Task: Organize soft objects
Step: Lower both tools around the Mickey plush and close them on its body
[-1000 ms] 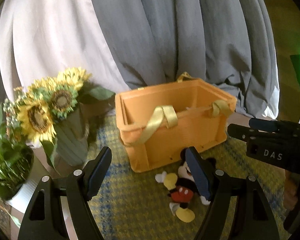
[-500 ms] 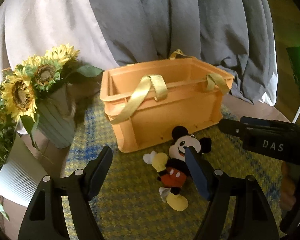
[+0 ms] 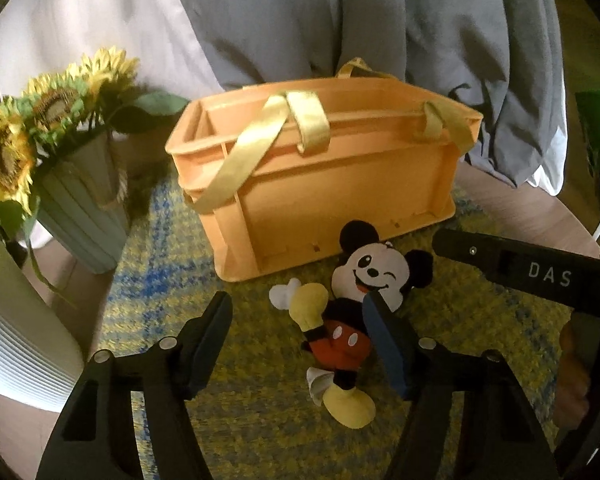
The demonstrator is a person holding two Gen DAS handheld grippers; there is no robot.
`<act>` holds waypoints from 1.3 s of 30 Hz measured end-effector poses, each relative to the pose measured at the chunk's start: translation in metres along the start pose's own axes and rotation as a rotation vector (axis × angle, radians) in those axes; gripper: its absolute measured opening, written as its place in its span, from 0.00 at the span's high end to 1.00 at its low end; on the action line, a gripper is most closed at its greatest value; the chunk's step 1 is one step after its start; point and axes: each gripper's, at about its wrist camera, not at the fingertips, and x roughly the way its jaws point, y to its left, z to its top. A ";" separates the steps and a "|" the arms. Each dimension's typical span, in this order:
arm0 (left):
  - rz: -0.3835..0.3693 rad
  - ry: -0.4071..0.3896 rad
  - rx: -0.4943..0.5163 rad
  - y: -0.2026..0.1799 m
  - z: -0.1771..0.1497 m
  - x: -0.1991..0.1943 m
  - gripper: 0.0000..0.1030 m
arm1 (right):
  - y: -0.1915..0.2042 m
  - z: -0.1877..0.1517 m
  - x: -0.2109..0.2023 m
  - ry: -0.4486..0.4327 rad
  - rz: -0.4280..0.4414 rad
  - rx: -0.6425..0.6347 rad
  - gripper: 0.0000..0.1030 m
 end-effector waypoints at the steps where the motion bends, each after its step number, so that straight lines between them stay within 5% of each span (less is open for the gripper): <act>1: -0.002 0.006 -0.004 0.000 0.000 0.002 0.36 | -0.001 0.000 0.002 0.003 0.005 0.005 0.51; 20: -0.008 0.064 0.007 -0.005 0.002 0.033 0.44 | -0.023 0.001 0.042 0.066 0.085 0.141 0.55; 29: -0.030 0.086 -0.008 -0.006 0.001 0.042 0.58 | -0.024 0.002 0.054 0.079 0.127 0.156 0.60; 39: -0.046 0.082 -0.022 -0.002 0.001 0.043 0.78 | -0.017 0.003 0.053 0.084 0.144 0.126 0.85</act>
